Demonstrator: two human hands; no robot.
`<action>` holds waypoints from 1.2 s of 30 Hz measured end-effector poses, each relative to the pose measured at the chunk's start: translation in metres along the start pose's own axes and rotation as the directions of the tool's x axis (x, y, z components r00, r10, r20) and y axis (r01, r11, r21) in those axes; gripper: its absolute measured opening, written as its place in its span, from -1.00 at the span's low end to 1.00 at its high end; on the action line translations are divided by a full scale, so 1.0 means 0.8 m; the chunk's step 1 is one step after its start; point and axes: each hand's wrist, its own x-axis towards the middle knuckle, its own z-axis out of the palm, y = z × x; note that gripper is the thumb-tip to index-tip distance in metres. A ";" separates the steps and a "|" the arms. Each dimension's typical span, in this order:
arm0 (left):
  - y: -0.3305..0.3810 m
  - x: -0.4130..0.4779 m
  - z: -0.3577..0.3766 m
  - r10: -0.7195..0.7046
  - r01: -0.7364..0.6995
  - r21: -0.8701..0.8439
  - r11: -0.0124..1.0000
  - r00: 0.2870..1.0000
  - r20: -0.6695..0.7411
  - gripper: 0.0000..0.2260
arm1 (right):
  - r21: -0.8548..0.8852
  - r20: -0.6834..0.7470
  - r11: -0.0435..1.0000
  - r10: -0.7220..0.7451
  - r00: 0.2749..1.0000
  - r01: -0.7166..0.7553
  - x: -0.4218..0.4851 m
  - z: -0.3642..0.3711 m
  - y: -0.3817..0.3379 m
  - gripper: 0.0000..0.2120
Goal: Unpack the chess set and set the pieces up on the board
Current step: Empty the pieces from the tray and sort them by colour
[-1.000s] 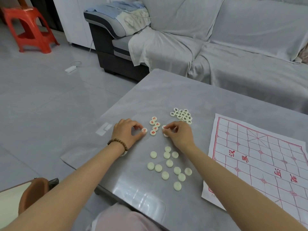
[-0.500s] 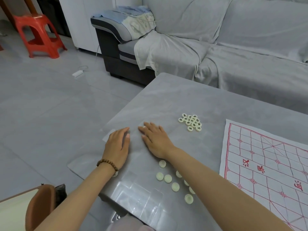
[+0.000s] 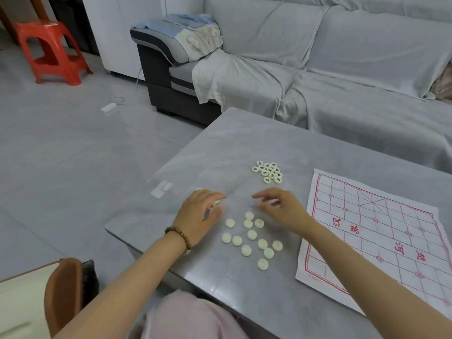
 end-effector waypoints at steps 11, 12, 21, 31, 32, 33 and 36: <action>0.040 0.038 0.045 0.096 -0.177 0.265 0.948 0.951 0.293 -0.72 | -0.241 -0.026 0.969 -0.056 0.998 0.048 -0.041 0.011 0.024 -0.85; 0.042 0.041 0.045 0.075 -0.149 0.253 0.956 0.957 0.280 -0.74 | -0.196 -0.058 0.980 -0.033 0.998 0.021 -0.039 0.012 0.025 -0.88; 0.039 0.067 0.051 -0.178 0.169 0.071 0.983 0.972 0.150 -0.85 | -0.076 -0.214 0.992 0.080 0.974 -0.098 -0.018 0.020 0.031 -0.90; 0.031 0.017 0.028 0.093 -0.141 0.142 0.980 0.949 0.300 -0.76 | -0.090 0.103 0.992 -0.083 0.991 0.092 -0.093 -0.013 0.040 -0.86; 0.031 0.015 0.029 0.084 -0.137 0.161 0.977 0.950 0.299 -0.76 | -0.137 0.113 0.983 -0.109 0.988 0.125 -0.097 -0.014 0.043 -0.84; 0.032 0.014 0.030 0.074 -0.130 0.176 0.976 0.954 0.292 -0.75 | -0.180 0.110 0.972 -0.132 0.985 0.150 -0.099 -0.013 0.046 -0.82; 0.039 0.017 0.030 0.054 -0.107 0.188 0.976 0.962 0.269 -0.79 | -0.218 0.071 0.965 -0.133 0.989 0.145 -0.097 -0.011 0.045 -0.84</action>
